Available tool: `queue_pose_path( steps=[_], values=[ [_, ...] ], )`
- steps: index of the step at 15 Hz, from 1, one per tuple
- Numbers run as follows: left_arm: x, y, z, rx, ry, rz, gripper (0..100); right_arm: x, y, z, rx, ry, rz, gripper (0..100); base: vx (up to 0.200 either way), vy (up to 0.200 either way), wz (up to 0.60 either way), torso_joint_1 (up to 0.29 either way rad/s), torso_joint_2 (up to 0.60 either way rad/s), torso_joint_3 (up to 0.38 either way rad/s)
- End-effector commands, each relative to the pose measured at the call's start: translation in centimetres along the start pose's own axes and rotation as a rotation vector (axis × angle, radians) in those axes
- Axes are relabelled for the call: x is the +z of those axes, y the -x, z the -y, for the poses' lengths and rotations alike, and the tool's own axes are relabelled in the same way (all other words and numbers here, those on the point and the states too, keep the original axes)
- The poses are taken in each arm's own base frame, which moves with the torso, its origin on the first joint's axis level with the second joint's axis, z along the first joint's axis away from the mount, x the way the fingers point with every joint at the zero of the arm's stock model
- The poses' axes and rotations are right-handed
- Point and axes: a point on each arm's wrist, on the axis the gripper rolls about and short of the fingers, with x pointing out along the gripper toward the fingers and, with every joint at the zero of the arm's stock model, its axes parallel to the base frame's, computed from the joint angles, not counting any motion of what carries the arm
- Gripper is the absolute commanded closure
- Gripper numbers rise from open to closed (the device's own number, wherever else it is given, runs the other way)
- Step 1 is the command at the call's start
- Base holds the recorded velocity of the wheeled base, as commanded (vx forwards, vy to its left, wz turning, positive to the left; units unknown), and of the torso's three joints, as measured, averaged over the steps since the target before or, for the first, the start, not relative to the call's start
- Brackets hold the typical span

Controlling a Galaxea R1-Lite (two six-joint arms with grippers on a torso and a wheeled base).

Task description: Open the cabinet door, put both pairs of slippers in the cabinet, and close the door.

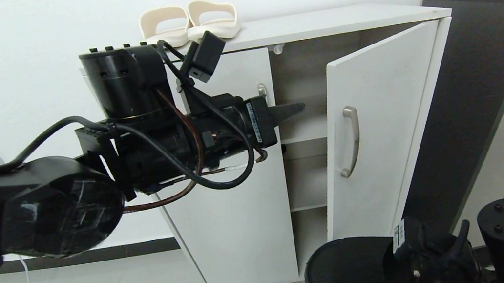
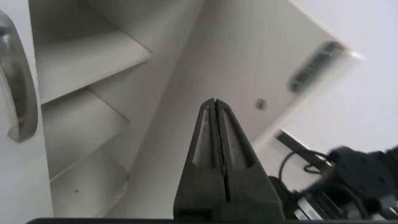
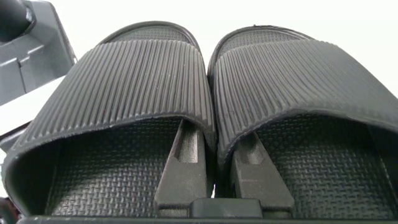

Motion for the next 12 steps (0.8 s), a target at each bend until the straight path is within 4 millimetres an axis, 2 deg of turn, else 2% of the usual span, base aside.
queue_pose_path(
  steps=[1, 4, 8, 12],
  values=[
    [-1.1, -1.3, -1.1, 0.011, 0.017, -0.028, 100, -0.1, 0.0, -0.2, 0.007, 0.003, -0.003, 100, 0.0, 0.0, 0.0, 0.0, 0.0, 0.0],
    [-2.2, -3.4, -2.4, 0.017, 0.048, -0.051, 100, -0.5, 0.0, -0.3, 0.013, 0.003, -0.02, 100, 0.0, 0.0, 0.0, 0.0, 0.0, 0.0],
    [-2.5, -4.2, -3.0, 0.02, 0.058, -0.056, 100, -0.7, -0.3, -0.4, 0.018, 0.009, -0.035, 100, 0.0, 0.0, 0.0, 0.0, 0.0, 0.0],
    [-2.5, -4.8, -3.1, 0.017, 0.064, -0.051, 100, -0.9, -0.3, -0.8, 0.032, 0.031, -0.042, 100, -0.2, 0.0, 0.0, 0.007, 0.0, -0.001]
  ],
)
